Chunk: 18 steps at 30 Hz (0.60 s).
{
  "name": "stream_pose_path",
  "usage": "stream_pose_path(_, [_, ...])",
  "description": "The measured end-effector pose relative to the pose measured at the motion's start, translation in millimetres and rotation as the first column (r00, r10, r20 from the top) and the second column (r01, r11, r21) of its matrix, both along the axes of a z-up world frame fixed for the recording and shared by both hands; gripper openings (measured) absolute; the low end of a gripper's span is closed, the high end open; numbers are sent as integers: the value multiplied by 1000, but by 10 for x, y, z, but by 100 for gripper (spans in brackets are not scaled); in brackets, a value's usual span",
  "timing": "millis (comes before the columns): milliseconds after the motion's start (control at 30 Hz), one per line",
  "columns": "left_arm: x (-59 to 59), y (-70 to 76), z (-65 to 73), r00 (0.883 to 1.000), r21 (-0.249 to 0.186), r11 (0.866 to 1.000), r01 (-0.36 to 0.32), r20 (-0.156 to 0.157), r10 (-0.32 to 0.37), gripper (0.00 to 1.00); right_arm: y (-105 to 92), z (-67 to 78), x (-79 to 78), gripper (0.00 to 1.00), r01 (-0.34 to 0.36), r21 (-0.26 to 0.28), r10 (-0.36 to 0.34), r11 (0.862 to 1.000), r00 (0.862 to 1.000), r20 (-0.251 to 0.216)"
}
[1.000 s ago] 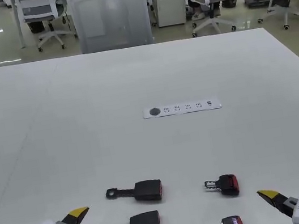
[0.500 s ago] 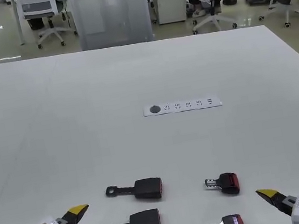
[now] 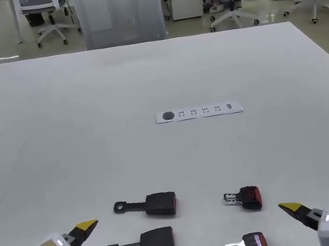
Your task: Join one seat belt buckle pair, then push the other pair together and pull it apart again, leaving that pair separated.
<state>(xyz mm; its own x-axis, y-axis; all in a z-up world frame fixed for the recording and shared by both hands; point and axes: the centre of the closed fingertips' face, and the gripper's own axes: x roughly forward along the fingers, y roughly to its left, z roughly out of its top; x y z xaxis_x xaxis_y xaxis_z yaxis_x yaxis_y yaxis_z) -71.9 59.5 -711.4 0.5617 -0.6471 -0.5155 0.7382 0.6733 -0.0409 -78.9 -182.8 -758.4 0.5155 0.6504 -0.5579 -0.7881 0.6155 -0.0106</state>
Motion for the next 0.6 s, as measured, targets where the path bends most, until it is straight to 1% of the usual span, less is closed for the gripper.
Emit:
stream_pose_path(100, [15, -12, -29, 1000, 8, 1000, 14, -5, -14, 94, 23, -23, 2, 91, -20, -4, 20, 1000, 1000, -7])
stream_pose_path(200, [37, -18, -56, 1000, 21, 999, 31, -3, -31, 94, 47, -47, 6, 91, -38, -6, 37, 999, 999, -16])
stream_pose_path(267, [49, -20, -77, 999, 25, 999, 38, -9, -38, 94, 57, -70, 10, 90, -51, -14, 51, 999, 999, -20])
stream_pose_path(533, [127, -8, -205, 997, 54, 995, 79, -22, -78, 93, 113, -164, 44, 89, -109, -28, 107, 994, 993, -58])
stream_pose_path(600, [133, -20, -243, 995, 71, 993, 97, -28, -95, 93, 119, -199, 56, 89, -126, -39, 123, 991, 990, -64])
